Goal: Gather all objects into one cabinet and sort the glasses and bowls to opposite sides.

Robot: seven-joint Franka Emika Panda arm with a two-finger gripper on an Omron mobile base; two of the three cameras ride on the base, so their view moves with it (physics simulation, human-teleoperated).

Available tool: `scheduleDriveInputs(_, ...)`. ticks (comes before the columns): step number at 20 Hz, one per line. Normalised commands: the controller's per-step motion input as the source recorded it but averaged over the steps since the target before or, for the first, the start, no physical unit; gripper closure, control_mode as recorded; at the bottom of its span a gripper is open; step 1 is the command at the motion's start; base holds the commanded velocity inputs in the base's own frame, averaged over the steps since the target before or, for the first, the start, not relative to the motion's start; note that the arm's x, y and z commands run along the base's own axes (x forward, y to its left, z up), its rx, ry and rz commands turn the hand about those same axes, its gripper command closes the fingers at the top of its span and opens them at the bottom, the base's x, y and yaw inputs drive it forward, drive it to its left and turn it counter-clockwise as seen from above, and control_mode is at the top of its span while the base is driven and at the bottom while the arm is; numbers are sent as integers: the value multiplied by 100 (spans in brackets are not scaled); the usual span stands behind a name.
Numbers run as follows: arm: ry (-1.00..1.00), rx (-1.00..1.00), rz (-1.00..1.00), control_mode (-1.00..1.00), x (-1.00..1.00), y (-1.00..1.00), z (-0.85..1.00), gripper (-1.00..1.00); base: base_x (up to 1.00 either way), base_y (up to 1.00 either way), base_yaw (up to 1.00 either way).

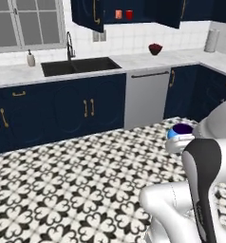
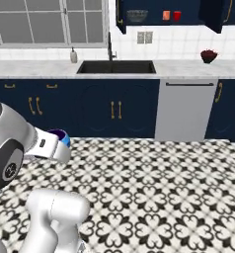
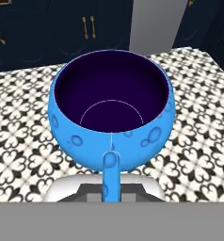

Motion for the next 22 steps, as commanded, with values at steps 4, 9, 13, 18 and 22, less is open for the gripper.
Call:
scheduleDriveInputs(4, 0, 0, 0, 100, 0, 0, 0, 100, 100, -46, 14)
scheduleDriveInputs(9, 0, 0, 0, 100, 0, 0, 0, 100, 100, -67, 1)
scheduleDriveInputs(13, 0, 0, 0, 100, 0, 0, 0, 100, 100, -76, 0)
scheduleDriveInputs(18, 0, 0, 0, 100, 0, 0, 0, 100, 100, -57, 11)
scheduleDriveInputs(22, 0, 0, 0, 100, 0, 0, 0, 100, 100, -33, 19)
